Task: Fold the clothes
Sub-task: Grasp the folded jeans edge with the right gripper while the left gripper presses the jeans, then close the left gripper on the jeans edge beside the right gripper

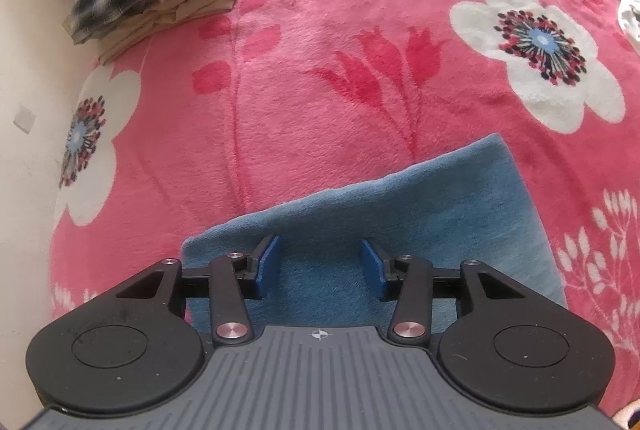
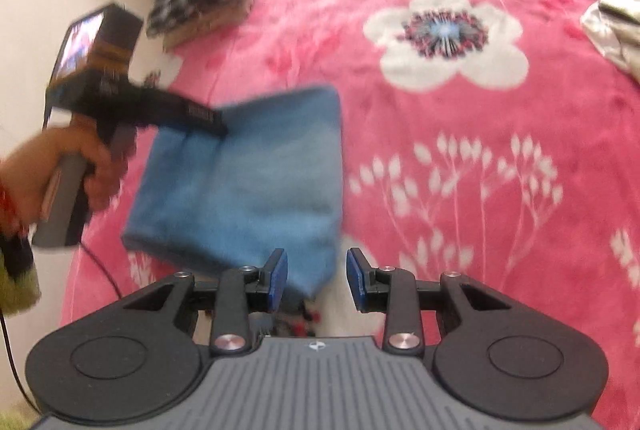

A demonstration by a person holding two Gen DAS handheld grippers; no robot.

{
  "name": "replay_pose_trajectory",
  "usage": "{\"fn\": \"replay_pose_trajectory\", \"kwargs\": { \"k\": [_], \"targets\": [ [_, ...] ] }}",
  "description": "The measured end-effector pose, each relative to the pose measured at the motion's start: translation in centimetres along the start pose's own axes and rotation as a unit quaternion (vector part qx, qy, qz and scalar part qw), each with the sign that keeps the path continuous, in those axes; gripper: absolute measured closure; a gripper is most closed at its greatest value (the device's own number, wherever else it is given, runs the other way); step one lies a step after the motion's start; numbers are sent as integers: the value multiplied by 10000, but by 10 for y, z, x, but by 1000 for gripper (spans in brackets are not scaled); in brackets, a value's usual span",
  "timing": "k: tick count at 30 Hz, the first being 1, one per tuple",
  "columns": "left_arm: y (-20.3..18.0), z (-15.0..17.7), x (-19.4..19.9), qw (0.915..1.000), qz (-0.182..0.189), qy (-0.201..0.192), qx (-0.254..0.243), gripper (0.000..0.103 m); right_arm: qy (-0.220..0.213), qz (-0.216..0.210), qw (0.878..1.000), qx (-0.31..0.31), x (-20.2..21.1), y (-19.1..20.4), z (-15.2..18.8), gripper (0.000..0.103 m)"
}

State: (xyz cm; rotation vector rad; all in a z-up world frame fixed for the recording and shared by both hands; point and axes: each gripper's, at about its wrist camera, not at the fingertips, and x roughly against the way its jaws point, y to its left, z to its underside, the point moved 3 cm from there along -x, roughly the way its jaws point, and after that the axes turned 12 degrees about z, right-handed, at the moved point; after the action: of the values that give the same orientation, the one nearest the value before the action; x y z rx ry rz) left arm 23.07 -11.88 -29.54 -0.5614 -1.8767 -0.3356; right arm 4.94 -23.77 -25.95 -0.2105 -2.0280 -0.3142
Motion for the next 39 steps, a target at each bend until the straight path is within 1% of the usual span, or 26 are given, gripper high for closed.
{"fn": "replay_pose_trajectory", "kwargs": {
  "k": [4,7,11,14,24,29,33,39],
  "targets": [
    [-3,0,6,10000,-43,32,-29,52,-91,-49,9998,185,-18,15,-11,68],
    [-5,1,9,9999,-66,46,-74,51,0,-124,9995,294,-35,28,-12,68],
    [-7,3,10,9999,-65,149,-38,48,323,-62,9976,607,-67,43,3,68],
    [-9,5,10,9997,-58,220,-31,46,324,34,9964,786,-84,48,13,67],
    [-9,12,10,9995,-45,319,11,43,408,14,9958,825,-87,48,9,66],
    [-9,14,9,9993,-93,355,-11,43,392,12,9957,843,-86,50,10,62],
    [-7,14,9,9993,-121,343,5,43,387,5,9952,897,-86,53,11,56],
    [-7,15,9,9993,-137,337,38,42,367,29,9951,914,-85,54,12,54]
  ]
}}
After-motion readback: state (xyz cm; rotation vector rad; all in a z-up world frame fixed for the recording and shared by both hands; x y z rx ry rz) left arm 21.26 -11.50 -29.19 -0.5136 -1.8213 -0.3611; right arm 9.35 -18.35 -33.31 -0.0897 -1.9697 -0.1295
